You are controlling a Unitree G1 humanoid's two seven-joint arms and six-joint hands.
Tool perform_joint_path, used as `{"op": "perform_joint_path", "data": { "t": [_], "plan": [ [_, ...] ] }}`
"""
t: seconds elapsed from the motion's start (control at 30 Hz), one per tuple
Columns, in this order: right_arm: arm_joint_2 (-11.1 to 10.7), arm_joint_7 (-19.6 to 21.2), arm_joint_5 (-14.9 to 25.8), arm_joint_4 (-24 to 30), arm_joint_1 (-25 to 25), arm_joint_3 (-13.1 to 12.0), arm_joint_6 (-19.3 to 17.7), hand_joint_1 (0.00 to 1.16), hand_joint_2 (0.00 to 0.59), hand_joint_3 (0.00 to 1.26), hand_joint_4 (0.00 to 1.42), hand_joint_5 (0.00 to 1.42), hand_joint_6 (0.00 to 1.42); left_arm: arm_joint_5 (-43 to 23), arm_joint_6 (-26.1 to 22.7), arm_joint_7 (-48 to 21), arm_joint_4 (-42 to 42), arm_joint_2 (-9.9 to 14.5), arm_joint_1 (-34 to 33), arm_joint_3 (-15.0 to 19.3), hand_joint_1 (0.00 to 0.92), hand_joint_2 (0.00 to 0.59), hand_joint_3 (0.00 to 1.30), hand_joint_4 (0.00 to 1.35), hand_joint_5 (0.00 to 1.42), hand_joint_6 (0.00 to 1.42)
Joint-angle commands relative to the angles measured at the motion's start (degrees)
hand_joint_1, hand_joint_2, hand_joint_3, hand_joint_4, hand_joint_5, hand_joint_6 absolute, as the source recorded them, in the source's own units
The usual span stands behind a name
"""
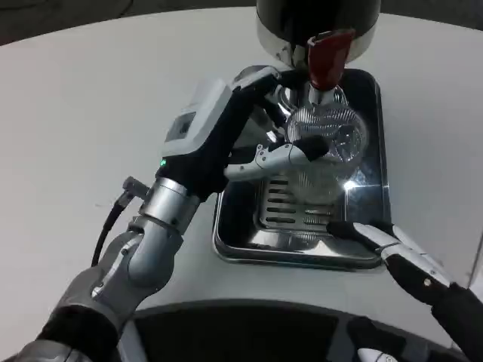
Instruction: Grasp the cup under the faucet to collect the drink, then remove the cup.
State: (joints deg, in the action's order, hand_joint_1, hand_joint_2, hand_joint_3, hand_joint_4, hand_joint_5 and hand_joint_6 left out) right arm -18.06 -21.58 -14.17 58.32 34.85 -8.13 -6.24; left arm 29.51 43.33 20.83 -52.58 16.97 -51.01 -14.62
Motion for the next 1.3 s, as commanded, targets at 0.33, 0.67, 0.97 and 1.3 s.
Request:
{"op": "perform_joint_path", "data": {
  "t": [0.33, 0.67, 0.97, 1.3],
  "plan": [
    [0.4, 0.6, 0.7, -0.5, 1.4, 0.1, -1.5, 0.64, 0.538, 0.14, 0.09, 0.00, 0.00, 1.0, -1.4, 0.5, 4.2, 0.5, 3.5, 0.1, 0.073, 0.010, 0.42, 0.40, 0.63, 0.68],
    [0.7, 0.8, 1.0, -0.7, 2.0, -0.2, -2.2, 0.65, 0.540, 0.14, 0.09, 0.00, 0.00, 1.2, -2.6, 0.7, 9.5, 1.4, 6.6, 0.8, 0.075, 0.016, 0.44, 0.45, 0.64, 0.67],
    [0.8, 0.8, 0.8, -1.0, 1.8, 0.2, -2.4, 0.65, 0.540, 0.14, 0.10, 0.00, 0.00, 0.6, -5.0, -0.7, 17.3, 3.2, 11.6, 2.1, 0.077, 0.018, 0.45, 0.45, 0.64, 0.67],
    [0.8, 0.8, 0.2, -1.0, 1.6, 0.9, -2.0, 0.65, 0.540, 0.14, 0.10, 0.00, 0.00, 0.1, -7.1, -1.4, 23.2, 3.8, 15.3, 4.4, 0.077, 0.019, 0.46, 0.45, 0.64, 0.64]
  ]
}}
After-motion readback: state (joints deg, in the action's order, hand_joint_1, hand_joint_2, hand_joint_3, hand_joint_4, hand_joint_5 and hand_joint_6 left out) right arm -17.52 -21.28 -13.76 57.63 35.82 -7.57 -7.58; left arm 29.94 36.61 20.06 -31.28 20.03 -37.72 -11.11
